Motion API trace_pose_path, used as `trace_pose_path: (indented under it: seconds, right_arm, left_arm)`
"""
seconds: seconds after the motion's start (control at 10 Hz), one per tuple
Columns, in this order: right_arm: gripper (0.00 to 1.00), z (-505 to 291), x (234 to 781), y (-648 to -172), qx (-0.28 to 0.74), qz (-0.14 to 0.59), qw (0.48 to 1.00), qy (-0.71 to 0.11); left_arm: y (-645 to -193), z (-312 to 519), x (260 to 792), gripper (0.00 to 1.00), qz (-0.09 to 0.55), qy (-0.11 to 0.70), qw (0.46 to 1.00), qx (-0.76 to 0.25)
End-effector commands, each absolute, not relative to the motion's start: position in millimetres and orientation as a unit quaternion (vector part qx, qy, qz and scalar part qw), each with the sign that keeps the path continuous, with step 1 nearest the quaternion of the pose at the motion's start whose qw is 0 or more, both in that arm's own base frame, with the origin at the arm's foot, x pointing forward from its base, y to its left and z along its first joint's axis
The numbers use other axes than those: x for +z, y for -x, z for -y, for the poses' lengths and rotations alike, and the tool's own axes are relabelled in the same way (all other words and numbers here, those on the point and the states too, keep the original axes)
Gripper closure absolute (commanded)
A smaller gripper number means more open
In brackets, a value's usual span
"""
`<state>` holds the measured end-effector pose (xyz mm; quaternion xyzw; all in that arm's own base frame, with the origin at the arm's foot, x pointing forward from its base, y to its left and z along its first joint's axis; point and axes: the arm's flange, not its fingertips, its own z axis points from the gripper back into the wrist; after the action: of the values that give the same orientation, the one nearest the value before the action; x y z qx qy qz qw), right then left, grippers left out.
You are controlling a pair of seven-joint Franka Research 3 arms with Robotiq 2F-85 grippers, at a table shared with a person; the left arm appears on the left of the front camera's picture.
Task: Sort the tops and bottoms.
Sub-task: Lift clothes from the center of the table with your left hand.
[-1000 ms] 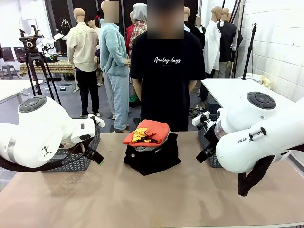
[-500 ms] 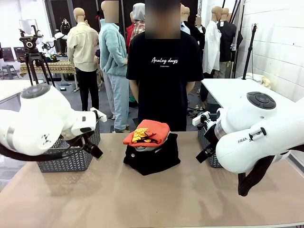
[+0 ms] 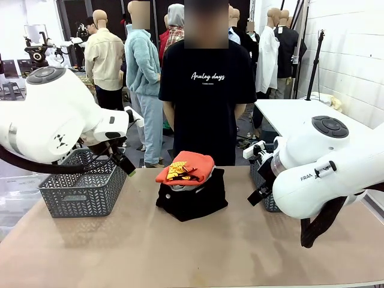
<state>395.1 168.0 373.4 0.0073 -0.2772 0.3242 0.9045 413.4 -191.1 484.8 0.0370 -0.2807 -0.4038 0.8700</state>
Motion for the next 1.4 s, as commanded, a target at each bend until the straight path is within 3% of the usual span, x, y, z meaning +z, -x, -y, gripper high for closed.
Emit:
trace_pose_path:
  seconds: [0.0, 0.4, 0.6, 0.9, 1.3]
  right_arm:
    - [0.00, -168, 373, -395, 0.323, 0.277, 0.905, -0.008]
    - [0.00, -168, 373, -395, 0.323, 0.277, 0.905, -0.008]
    - [0.00, -168, 373, -395, 0.323, 0.277, 0.905, -0.008]
    - [0.00, -168, 373, -395, 0.323, 0.277, 0.905, -0.008]
    - [0.00, -168, 373, -395, 0.323, 0.277, 0.905, -0.008]
  left_arm:
    - [-412, 185, 480, 0.00, 0.277, -0.034, 0.880, -0.384]
    - [-425, 206, 497, 0.00, 0.292, -0.056, 0.859, -0.418]
    - [-469, 245, 522, 0.00, 0.272, -0.092, 0.845, -0.452]
    - [-535, 296, 526, 0.00, 0.202, -0.092, 0.873, -0.434]
    - [-573, 359, 516, 0.00, 0.186, -0.088, 0.898, -0.388]
